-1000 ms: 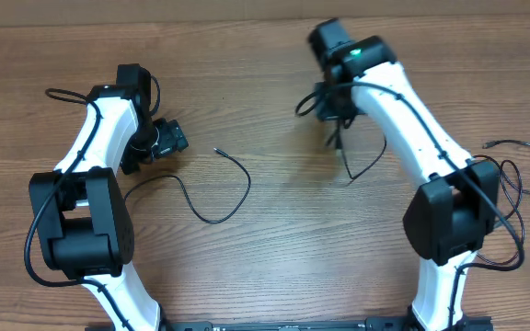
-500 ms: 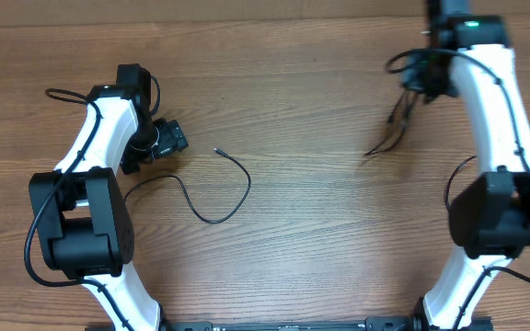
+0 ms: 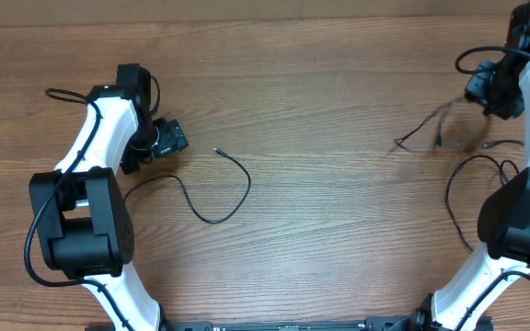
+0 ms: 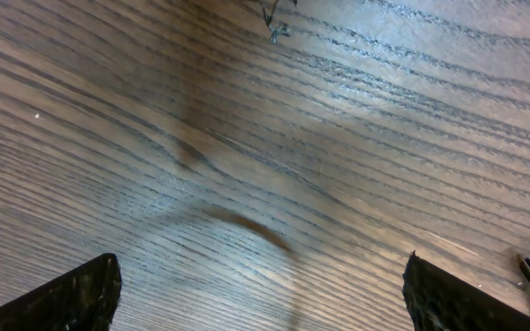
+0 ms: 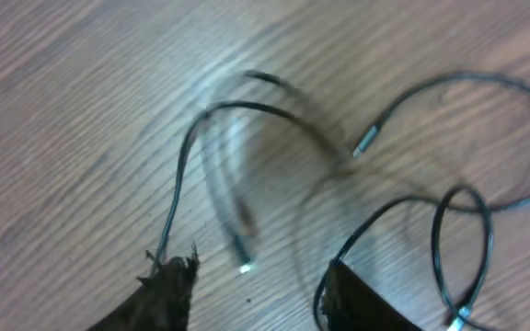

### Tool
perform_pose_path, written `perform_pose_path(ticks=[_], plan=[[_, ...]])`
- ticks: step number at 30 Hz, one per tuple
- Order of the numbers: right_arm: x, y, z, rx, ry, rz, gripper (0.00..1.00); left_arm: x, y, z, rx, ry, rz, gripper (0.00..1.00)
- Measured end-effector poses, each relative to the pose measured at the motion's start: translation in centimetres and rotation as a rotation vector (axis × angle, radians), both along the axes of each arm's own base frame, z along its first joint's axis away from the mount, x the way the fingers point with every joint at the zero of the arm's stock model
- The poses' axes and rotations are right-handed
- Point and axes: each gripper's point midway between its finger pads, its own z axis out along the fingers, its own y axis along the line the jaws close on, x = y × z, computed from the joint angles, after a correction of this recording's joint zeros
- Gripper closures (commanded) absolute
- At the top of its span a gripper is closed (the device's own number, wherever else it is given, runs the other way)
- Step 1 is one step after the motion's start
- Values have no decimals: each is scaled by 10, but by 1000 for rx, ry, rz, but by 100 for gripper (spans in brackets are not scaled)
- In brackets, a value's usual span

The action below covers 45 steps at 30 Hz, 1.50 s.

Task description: Untangle cables

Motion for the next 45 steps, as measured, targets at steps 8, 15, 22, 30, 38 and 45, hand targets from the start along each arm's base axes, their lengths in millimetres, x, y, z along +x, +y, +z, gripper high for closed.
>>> perform_pose_path(ticks=[8, 15, 22, 30, 38, 45], plan=[[-2, 25, -13, 134, 7, 32, 21, 0, 0, 0, 0, 0, 0, 2], [5, 87, -15, 326, -12, 165, 23, 0, 1, 0, 7, 0, 0, 3], [-11, 188, -35, 420, 80, 382, 23, 0, 7, 0, 30, 1, 7, 1], [-29, 327, -45, 444, 53, 711, 22, -15, 60, 0, 39, 31, 215, 1], [-53, 453, -28, 494, -108, 1006, 23, -30, 95, 0, 51, 49, 441, 0], [-117, 538, -21, 453, -188, 1384, 20, -37, 101, 0, 37, 67, 500, 0]])
